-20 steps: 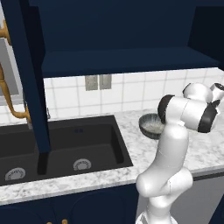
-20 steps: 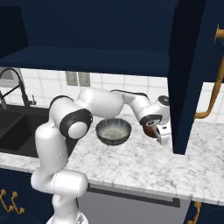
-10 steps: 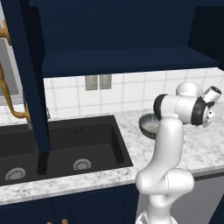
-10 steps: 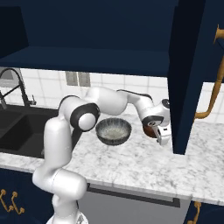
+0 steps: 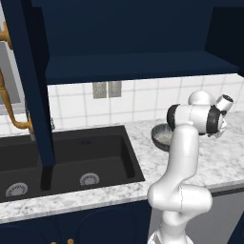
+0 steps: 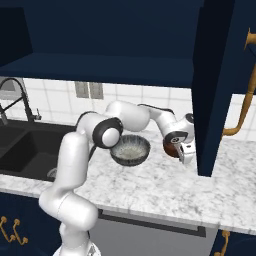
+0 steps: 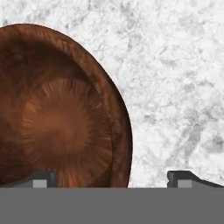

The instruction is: Pick up the bowls on the counter and stack them on top of one another in the open cabinet. Place the smaller bowl on top of the larger bowl.

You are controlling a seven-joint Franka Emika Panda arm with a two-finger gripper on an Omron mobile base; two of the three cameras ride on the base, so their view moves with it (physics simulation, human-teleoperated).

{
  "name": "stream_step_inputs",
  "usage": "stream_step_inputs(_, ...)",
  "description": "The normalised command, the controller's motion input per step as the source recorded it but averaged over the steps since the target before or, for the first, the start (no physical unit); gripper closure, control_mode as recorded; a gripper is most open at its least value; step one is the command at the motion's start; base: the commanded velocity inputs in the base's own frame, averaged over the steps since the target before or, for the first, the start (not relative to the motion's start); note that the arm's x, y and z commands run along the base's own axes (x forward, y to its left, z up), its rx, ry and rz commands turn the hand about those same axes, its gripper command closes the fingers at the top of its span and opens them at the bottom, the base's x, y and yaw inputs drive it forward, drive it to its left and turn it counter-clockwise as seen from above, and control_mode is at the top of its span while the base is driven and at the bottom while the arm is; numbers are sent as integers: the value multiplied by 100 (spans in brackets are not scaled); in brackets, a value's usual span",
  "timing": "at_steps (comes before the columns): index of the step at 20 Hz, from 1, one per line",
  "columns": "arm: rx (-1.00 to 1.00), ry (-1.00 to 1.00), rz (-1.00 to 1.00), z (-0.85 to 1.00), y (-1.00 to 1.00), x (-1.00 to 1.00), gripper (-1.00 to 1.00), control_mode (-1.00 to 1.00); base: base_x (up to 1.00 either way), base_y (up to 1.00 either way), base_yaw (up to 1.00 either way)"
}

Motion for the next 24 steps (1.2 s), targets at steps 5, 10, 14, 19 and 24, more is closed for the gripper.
stream_step_inputs(5,1,0,-1,-21,0,24,-100,-100,0,0,0)
stream_step_inputs(10,0,0,0,0,0,0,100,-100,0,0,0)
stream_step_inputs(14,0,0,0,0,0,-1,100,-100,0,0,0)
stream_step_inputs(19,0,-3,0,0,0,-21,100,-100,0,0,0)
stream_step_inputs(24,0,-19,0,18,0,-54,100,-100,0,0,0)
